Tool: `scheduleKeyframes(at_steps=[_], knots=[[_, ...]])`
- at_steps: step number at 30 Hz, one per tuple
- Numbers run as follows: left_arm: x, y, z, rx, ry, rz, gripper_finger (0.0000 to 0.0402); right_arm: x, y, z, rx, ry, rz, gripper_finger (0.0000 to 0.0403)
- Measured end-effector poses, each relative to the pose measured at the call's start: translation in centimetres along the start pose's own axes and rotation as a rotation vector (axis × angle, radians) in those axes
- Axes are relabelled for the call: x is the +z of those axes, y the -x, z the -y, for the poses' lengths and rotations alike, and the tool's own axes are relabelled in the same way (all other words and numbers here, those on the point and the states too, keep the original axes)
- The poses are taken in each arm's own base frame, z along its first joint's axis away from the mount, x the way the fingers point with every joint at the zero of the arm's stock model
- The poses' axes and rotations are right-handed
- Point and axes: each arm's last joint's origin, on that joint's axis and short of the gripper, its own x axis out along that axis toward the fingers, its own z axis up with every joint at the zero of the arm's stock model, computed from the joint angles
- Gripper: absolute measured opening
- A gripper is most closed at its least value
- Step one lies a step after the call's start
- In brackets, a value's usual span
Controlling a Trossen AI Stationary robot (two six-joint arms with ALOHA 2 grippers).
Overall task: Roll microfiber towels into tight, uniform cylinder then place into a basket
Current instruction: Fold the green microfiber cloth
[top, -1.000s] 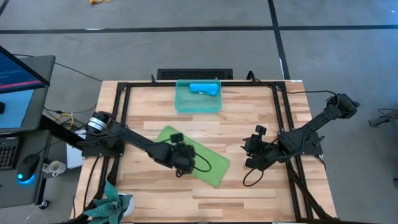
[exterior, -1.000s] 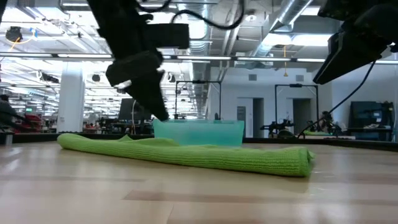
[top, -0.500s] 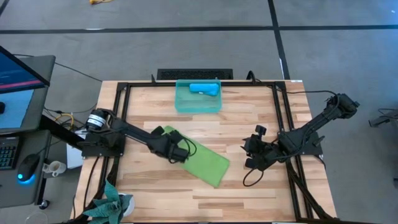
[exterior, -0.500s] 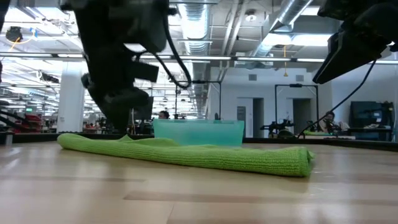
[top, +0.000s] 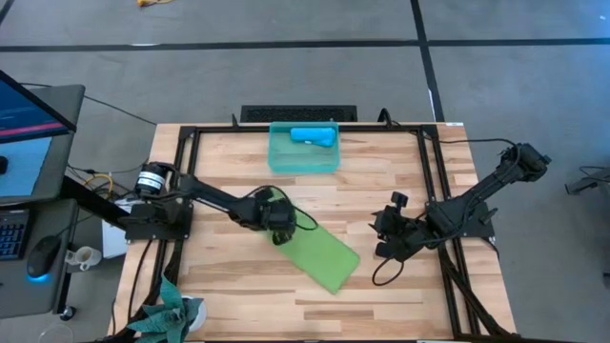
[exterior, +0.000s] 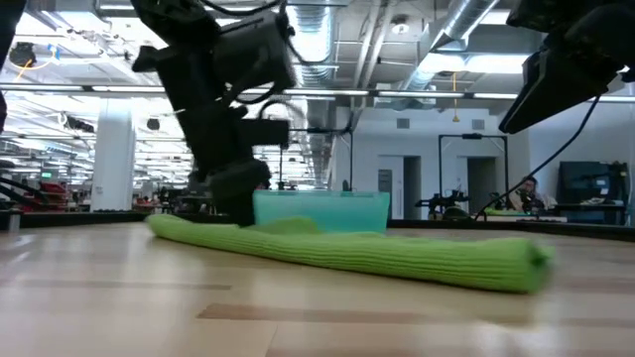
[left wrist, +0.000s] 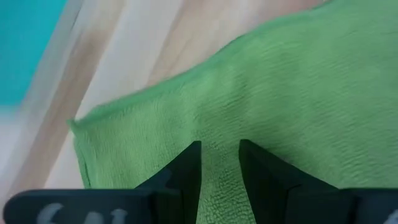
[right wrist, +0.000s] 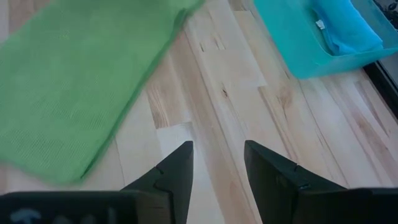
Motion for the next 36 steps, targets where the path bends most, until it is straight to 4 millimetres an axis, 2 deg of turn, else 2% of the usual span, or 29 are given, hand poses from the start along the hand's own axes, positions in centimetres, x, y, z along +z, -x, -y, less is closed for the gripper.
scheduleKeyframes(at_steps=[6, 9, 16, 21, 26, 31, 36], knots=[[1.8, -1.1, 1.3, -0.116, -0.221, 0.169, 0.0103, 0.1, 0.0, -0.1, 0.007, -0.01, 0.011, 0.0165], [2.1, -1.3, 1.8, -0.131, -0.225, 0.194, 0.0103, 0.1, 0.0, -0.1, 0.005, -0.004, 0.007, 0.0166], [3.8, 0.6, 3.2, -0.088, -0.19, 0.282, 0.0103, 0.0, -0.1, -0.1, 0.003, 0.022, 0.004, 0.0165], [4.9, 2.4, 5.4, -0.202, -0.214, 0.397, 0.0103, 0.0, -0.1, -0.1, 0.004, 0.02, 0.007, 0.0165], [4.5, 3.3, 7.3, -0.329, -0.304, 0.46, 0.0103, 0.0, -0.1, -0.1, 0.008, 0.016, 0.01, 0.0166], [3.7, 2.2, 8.6, -0.38, -0.322, 0.443, 0.0103, 0.1, -0.1, -0.1, 0.011, 0.01, 0.016, 0.0165], [4.2, 0.9, 10.0, -0.428, -0.334, 0.453, 0.0103, 0.2, -0.1, -0.2, 0.016, 0.005, 0.021, 0.0166]])
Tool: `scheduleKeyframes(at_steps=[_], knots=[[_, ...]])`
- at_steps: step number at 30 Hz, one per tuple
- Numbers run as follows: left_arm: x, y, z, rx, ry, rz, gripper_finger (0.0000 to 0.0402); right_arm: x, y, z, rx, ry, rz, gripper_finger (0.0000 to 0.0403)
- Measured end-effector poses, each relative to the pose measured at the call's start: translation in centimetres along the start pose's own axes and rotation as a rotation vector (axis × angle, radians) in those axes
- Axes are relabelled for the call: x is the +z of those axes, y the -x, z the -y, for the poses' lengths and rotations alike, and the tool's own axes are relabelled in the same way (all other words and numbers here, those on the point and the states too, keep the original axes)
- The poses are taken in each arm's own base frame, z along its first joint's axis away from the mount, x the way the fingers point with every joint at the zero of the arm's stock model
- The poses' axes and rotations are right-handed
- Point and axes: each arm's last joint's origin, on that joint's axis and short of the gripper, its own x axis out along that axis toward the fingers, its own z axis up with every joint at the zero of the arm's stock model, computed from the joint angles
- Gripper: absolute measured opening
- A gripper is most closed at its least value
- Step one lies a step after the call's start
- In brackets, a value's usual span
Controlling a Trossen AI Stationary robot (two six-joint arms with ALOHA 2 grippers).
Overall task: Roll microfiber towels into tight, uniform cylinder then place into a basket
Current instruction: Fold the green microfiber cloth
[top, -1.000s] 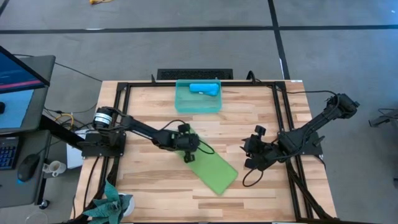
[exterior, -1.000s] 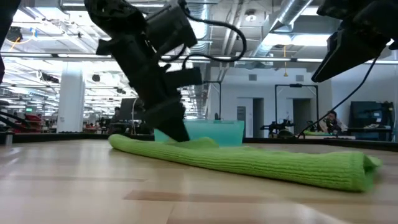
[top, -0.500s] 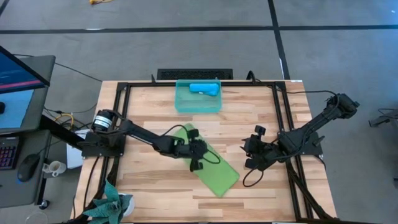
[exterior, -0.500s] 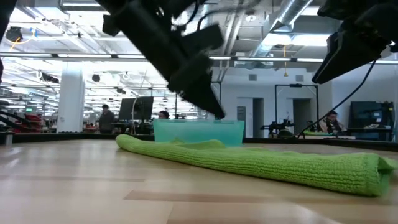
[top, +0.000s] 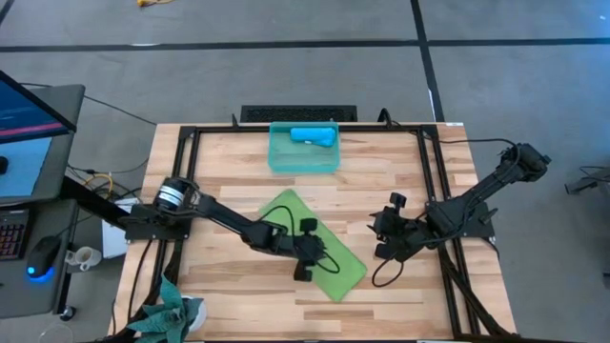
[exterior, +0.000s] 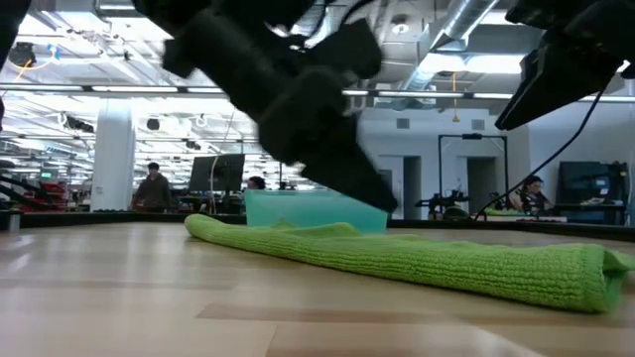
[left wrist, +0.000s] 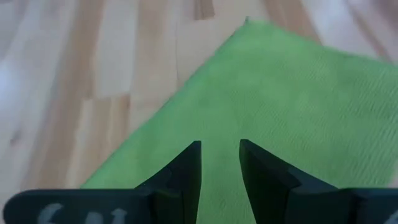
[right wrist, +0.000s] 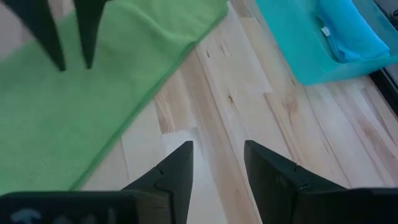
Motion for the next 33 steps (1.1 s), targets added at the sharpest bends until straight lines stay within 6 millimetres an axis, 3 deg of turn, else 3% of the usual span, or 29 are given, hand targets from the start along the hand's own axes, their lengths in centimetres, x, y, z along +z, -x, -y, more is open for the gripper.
scheduleKeyframes(at_steps=[5, 17, 25, 33], knots=[[-0.3, -1.2, 0.2, -0.063, -0.021, -0.049, 0.0103, -0.1, -0.1, 0.0, -0.003, 0.006, -0.005, 0.0165], [-1.0, -1.0, 0.9, -0.217, -0.063, -0.187, 0.0103, -0.2, -0.1, 0.1, -0.007, 0.012, -0.011, 0.0166], [-0.5, 0.2, 1.2, -0.217, -0.072, -0.393, 0.0103, -0.2, -0.1, 0.1, -0.006, 0.01, -0.009, 0.0165], [1.3, 2.0, 2.9, -0.243, -0.147, -0.541, 0.0103, -0.2, -0.1, 0.0, -0.005, 0.007, -0.007, 0.0166]])
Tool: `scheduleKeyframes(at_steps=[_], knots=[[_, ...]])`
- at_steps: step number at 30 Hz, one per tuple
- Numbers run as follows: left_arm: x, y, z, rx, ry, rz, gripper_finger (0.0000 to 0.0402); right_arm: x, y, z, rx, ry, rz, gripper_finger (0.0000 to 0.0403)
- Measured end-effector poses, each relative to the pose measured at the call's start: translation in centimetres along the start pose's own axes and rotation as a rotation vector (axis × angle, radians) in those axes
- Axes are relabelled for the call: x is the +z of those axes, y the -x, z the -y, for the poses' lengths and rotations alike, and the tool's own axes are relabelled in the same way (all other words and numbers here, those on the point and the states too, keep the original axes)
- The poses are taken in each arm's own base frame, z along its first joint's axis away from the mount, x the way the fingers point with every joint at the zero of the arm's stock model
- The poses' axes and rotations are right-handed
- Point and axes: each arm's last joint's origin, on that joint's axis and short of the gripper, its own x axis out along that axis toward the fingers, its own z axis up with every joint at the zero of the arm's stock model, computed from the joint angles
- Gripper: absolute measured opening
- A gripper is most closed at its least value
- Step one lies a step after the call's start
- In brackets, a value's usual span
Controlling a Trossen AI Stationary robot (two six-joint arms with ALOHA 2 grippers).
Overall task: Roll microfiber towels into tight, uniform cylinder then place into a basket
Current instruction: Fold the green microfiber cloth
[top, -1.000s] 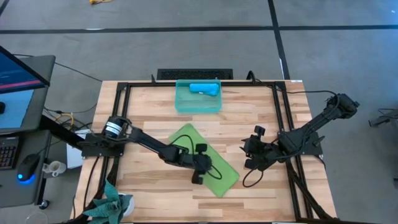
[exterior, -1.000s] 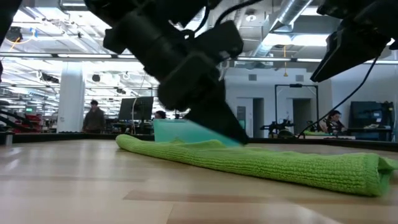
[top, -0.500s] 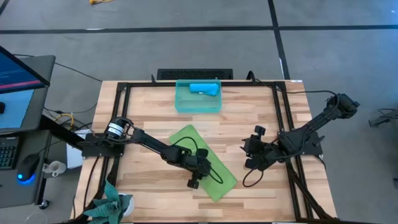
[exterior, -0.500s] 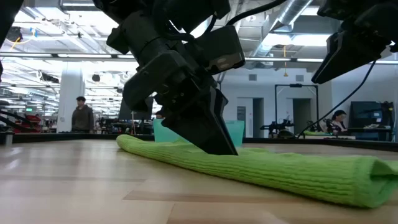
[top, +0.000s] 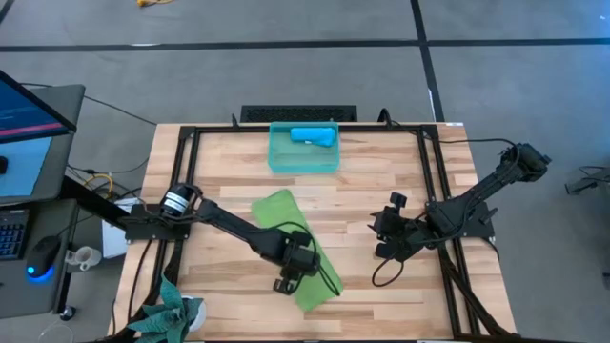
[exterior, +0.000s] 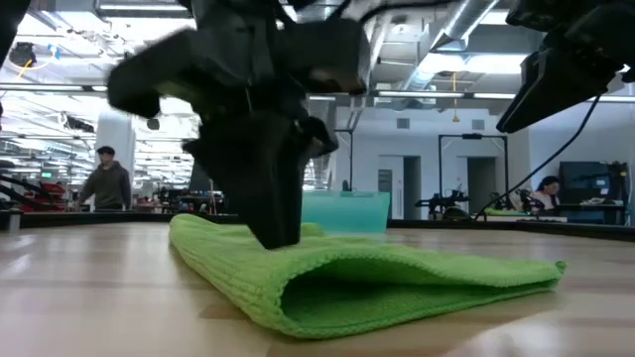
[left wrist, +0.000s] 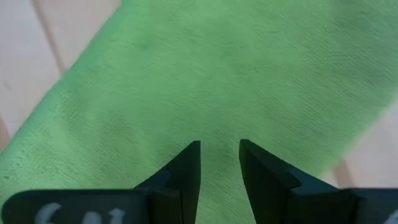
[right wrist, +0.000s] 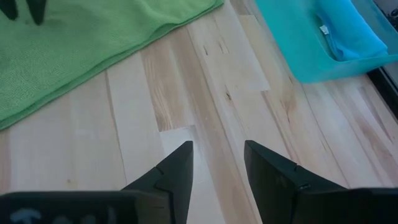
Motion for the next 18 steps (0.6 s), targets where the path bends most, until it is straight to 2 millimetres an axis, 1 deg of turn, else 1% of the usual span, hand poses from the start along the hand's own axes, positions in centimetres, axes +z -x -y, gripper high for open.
scheduleKeyframes(at_steps=[5, 7, 9, 11, 14, 18], knots=[[0.4, 1.2, 2.0, 0.006, -0.048, -0.039, 0.0103, 0.0, 0.0, 0.0, 0.0, 0.0, 0.0, 0.0164], [0.4, 1.6, 2.7, 0.048, -0.068, -0.072, 0.0103, 0.0, 0.0, 0.0, 0.0, 0.0, 0.0, 0.0164], [0.1, 2.3, 3.1, 0.134, -0.083, -0.131, 0.0103, 0.0, 0.0, 0.0, 0.0, 0.0, 0.0, 0.0165], [-0.4, 2.9, 3.1, 0.252, -0.066, -0.198, 0.0103, 0.0, 0.0, 0.0, 0.001, -0.002, 0.002, 0.0164], [-1.9, 3.6, 2.4, 0.419, 0.005, -0.341, 0.0103, 0.1, 0.0, 0.0, 0.003, -0.005, 0.005, 0.0164], [-3.7, 4.2, 1.7, 0.501, 0.09, -0.497, 0.0103, 0.1, 0.0, 0.0, 0.003, -0.005, 0.005, 0.0166]])
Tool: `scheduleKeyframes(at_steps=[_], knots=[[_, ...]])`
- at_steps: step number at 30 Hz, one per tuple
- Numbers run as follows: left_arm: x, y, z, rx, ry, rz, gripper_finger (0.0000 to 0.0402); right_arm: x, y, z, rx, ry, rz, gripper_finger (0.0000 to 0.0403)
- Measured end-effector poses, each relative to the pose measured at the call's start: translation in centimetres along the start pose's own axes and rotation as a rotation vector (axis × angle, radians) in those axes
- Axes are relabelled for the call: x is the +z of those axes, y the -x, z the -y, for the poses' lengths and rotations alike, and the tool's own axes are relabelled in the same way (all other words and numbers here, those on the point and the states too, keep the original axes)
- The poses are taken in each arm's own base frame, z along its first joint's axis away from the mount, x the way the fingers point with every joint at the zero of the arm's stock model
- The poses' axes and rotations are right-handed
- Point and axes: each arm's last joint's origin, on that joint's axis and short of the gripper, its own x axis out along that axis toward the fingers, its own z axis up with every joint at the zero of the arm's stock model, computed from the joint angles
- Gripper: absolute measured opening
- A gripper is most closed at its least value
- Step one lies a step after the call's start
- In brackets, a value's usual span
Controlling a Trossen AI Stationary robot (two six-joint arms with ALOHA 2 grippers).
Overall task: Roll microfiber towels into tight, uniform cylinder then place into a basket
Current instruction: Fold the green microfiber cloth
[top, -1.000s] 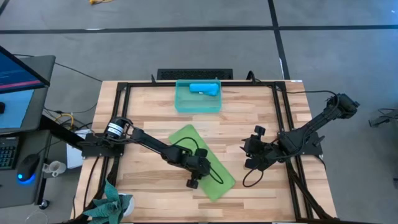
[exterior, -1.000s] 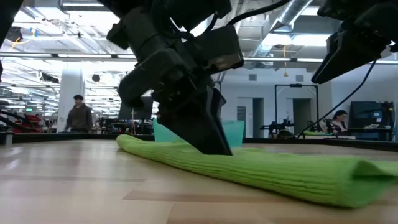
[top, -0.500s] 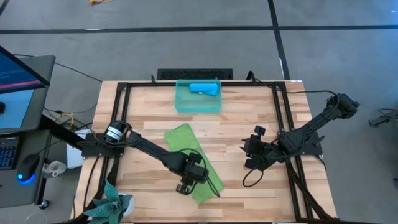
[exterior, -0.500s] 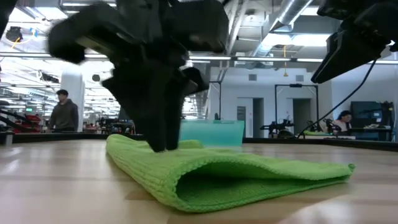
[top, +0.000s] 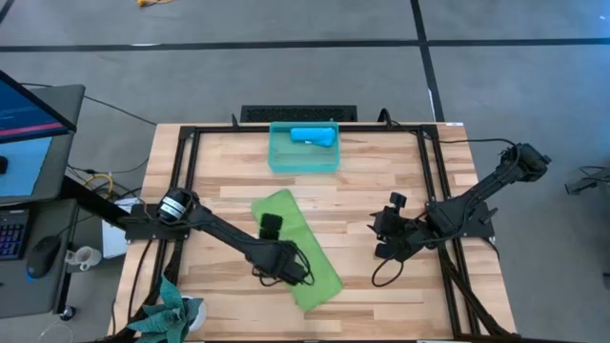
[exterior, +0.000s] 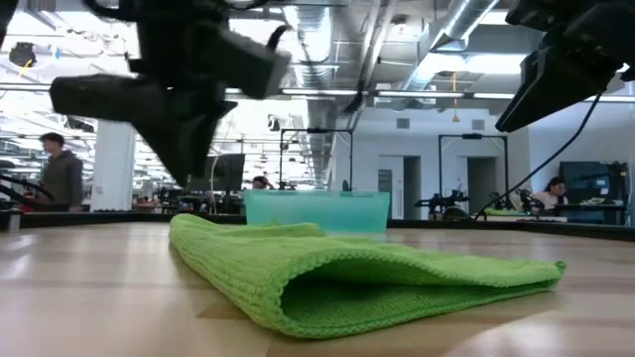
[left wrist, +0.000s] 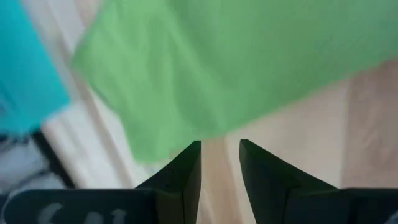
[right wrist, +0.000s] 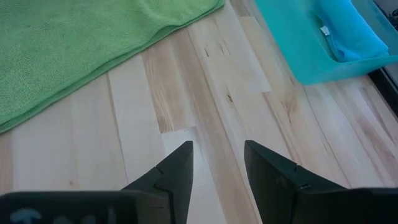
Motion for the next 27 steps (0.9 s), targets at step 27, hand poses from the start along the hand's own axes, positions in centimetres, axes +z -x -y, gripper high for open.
scheduleKeyframes(at_steps=[27], knots=[[-6.5, -3.3, -5.4, -0.152, 0.487, 0.331, 0.0103, 0.3, 0.0, -0.2, 0.016, -0.027, 0.028, 0.0166]])
